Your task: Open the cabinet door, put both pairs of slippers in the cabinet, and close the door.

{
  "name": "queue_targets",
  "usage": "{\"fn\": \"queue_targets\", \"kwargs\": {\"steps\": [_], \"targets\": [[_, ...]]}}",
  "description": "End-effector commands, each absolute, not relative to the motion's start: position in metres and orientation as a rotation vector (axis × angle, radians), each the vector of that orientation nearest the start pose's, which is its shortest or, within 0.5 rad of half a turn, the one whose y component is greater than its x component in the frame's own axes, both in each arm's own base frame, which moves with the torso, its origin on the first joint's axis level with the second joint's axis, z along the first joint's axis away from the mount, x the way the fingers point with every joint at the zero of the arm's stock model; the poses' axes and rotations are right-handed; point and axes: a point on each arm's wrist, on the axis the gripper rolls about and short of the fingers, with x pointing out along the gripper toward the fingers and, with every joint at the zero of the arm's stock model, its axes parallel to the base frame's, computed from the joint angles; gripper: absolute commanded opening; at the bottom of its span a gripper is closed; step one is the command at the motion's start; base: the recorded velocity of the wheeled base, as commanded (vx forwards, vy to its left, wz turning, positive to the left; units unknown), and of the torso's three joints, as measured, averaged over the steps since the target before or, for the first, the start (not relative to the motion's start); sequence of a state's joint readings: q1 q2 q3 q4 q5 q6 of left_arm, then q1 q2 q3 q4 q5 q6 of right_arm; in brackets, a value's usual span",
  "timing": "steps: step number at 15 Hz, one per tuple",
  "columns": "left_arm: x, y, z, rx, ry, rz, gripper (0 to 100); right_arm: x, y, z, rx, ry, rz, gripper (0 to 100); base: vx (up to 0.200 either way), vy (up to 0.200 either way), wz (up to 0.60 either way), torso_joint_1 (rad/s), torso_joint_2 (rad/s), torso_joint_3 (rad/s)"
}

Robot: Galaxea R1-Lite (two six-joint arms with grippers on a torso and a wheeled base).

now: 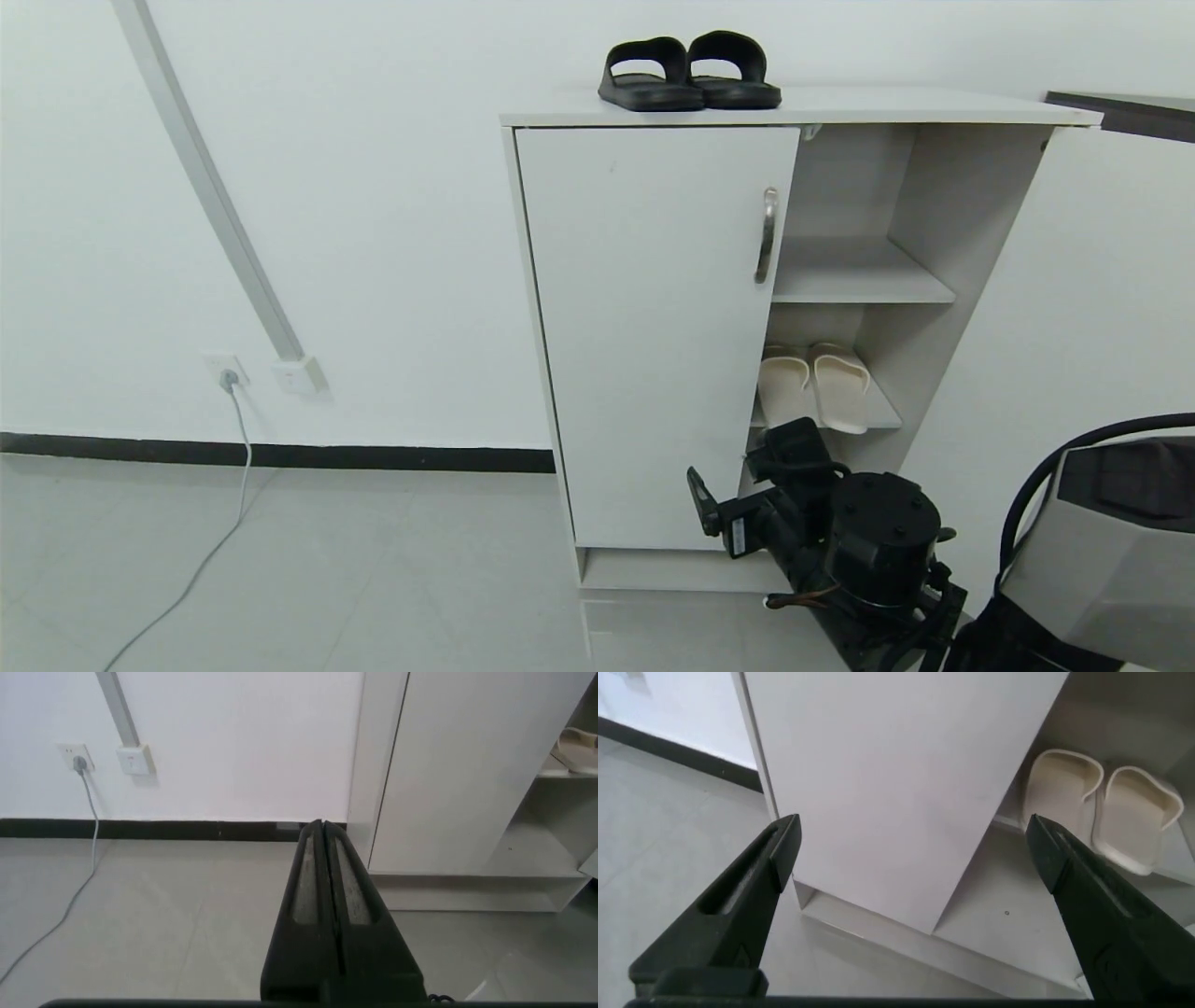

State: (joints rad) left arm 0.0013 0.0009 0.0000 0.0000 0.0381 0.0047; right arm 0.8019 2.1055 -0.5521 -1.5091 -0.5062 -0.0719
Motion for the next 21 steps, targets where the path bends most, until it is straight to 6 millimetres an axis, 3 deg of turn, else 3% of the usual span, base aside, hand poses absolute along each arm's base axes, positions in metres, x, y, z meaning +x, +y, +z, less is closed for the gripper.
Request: {"fn": "queue_targets", "kwargs": {"steps": [1,11,21], "targets": [[-0.0227,0.0008,0.0755,0.005,0.002,0.040,0,0.2387,0.2312,0.0761,-0.104,0.032,0.297,100,0.000,0.000,0.00,0.000,0.00,0.000],[-0.0227,0.0008,0.0755,0.005,0.002,0.040,0,0.2388,0.2313,0.0781,-0.108,0.021,0.297,100,0.000,0.000,0.00,0.000,0.00,0.000],[-0.0227,0.0009,0.0755,0.003,0.002,0.041,0,0.2381,0.2321,0.0773,-0.112,0.024,0.300,100,0.000,0.000,0.00,0.055,-0.38,-0.334]]}}
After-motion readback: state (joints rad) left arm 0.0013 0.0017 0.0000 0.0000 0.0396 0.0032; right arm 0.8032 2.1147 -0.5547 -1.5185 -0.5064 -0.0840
